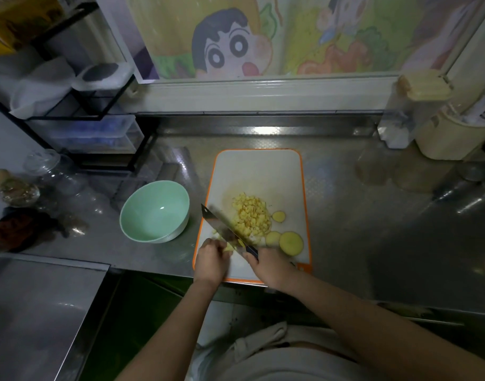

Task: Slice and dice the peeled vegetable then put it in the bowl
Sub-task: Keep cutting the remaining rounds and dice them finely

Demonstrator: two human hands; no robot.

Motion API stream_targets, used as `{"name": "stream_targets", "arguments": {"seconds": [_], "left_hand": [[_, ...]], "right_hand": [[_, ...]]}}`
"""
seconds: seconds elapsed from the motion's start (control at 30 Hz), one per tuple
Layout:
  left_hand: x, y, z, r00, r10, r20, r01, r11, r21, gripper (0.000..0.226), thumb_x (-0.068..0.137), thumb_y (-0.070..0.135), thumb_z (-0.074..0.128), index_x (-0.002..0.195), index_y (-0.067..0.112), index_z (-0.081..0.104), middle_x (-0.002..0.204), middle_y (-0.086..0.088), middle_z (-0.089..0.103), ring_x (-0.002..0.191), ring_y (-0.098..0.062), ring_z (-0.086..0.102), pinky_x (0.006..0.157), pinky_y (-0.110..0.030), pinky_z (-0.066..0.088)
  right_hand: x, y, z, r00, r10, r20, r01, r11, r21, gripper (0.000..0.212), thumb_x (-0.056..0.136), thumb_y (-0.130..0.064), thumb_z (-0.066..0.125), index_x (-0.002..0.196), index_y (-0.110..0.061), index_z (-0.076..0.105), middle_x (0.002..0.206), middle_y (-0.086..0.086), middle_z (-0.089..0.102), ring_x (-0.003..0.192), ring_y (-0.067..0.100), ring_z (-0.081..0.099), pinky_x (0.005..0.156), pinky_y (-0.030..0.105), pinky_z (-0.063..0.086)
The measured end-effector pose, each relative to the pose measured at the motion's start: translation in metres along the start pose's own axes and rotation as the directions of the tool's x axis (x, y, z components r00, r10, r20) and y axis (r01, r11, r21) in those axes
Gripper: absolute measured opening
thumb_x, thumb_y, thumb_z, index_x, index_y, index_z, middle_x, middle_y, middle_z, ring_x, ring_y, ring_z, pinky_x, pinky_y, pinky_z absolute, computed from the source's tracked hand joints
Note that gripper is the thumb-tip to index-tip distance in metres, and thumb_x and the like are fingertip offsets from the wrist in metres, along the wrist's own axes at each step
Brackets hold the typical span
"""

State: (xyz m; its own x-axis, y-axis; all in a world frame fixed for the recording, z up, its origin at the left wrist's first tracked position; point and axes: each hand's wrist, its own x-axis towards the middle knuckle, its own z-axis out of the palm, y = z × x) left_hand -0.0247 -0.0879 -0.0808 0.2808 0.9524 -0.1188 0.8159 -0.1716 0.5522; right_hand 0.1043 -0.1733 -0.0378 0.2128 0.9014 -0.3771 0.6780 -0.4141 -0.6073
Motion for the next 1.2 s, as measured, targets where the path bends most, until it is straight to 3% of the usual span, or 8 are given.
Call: {"name": "stream_targets", "arguments": {"seconds": [0.1,0.3,0.53,0.73,0.83,0.93,1.1,1.2], "left_hand": [[-0.001,0.001,-0.001,1.000,-0.002,0.023,0.002,1.000,0.006,0.018,0.081,0.014,0.066,0.096,0.005,0.068,0.105,-0.013,0.060,0.095,-0.028,0.060,0.083,-0.029,0.043],[-0.005,-0.001,-0.003,0.998,0.044,0.049,-0.043,0.999,-0.023,0.038,0.076,0.003,0.062,0.114,0.003,0.059,0.109,-0.015,0.053,0.099,-0.030,0.055,0.090,-0.032,0.043],[-0.005,-0.006,-0.003,1.000,0.016,0.015,-0.015,1.000,-0.022,0.011,0.075,0.002,0.062,0.087,0.001,0.061,0.094,-0.016,0.053,0.085,-0.032,0.056,0.076,-0.025,0.038],[-0.005,-0.007,-0.004,1.000,0.026,0.003,-0.026,0.999,-0.029,0.003,0.077,0.003,0.063,0.080,0.003,0.062,0.091,-0.015,0.056,0.082,-0.028,0.057,0.069,-0.018,0.031],[-0.004,-0.007,-0.004,1.000,0.023,0.006,-0.023,0.999,-0.032,0.002,0.077,0.005,0.063,0.076,0.006,0.061,0.088,-0.014,0.059,0.081,-0.027,0.058,0.068,-0.019,0.033],[-0.003,-0.007,-0.005,1.000,0.012,0.013,-0.011,0.999,-0.052,0.009,0.076,0.005,0.064,0.073,0.011,0.058,0.086,-0.011,0.061,0.079,-0.025,0.059,0.067,-0.020,0.035],[-0.006,-0.004,-0.007,1.000,0.007,0.000,-0.007,0.998,-0.070,0.014,0.077,0.004,0.065,0.073,0.012,0.054,0.082,-0.009,0.055,0.078,-0.024,0.057,0.066,-0.019,0.034],[-0.006,-0.005,-0.006,1.000,-0.010,-0.002,0.010,0.996,-0.085,0.013,0.077,0.004,0.066,0.073,0.009,0.055,0.085,-0.014,0.059,0.081,-0.028,0.059,0.068,-0.023,0.037]], "right_hand": [[0.002,0.004,-0.003,1.000,-0.009,-0.029,0.010,0.998,0.055,0.049,0.097,-0.045,0.039,0.107,-0.002,0.060,0.103,0.018,0.062,0.098,0.031,0.060,0.083,0.037,0.050],[0.003,0.005,-0.003,0.997,-0.012,-0.079,0.017,0.997,0.071,0.050,0.098,-0.044,0.038,0.095,0.000,0.061,0.089,0.022,0.064,0.081,0.033,0.062,0.073,0.042,0.053],[-0.003,0.004,-0.003,0.997,-0.044,-0.061,0.046,0.998,0.040,0.053,0.096,-0.049,0.037,0.103,-0.003,0.063,0.095,0.018,0.065,0.088,0.031,0.062,0.078,0.044,0.053],[-0.009,-0.003,-0.001,1.000,-0.015,-0.016,0.015,1.000,0.019,0.051,0.095,-0.051,0.036,0.109,-0.009,0.061,0.107,0.013,0.063,0.099,0.030,0.060,0.086,0.042,0.051],[-0.009,-0.003,-0.002,0.999,-0.005,0.032,0.005,1.000,0.016,0.043,0.099,-0.044,0.037,0.082,-0.009,0.057,0.084,0.010,0.059,0.086,0.027,0.059,0.072,0.033,0.048],[-0.013,-0.005,-0.003,0.999,0.030,0.042,-0.029,0.999,-0.026,0.045,0.099,-0.044,0.036,0.064,-0.017,0.039,0.062,-0.001,0.038,0.072,0.023,0.050,0.063,0.028,0.038],[-0.017,-0.009,-0.004,0.999,0.037,0.035,-0.033,0.995,-0.096,0.043,0.100,-0.046,0.033,0.073,-0.014,0.044,0.064,-0.001,0.039,0.068,0.021,0.048,0.060,0.026,0.037],[-0.023,-0.015,-0.006,1.000,0.008,0.016,-0.005,0.983,-0.182,0.042,0.101,-0.044,0.031,0.091,-0.010,0.055,0.086,0.010,0.056,0.083,0.025,0.060,0.060,0.025,0.033]]}}
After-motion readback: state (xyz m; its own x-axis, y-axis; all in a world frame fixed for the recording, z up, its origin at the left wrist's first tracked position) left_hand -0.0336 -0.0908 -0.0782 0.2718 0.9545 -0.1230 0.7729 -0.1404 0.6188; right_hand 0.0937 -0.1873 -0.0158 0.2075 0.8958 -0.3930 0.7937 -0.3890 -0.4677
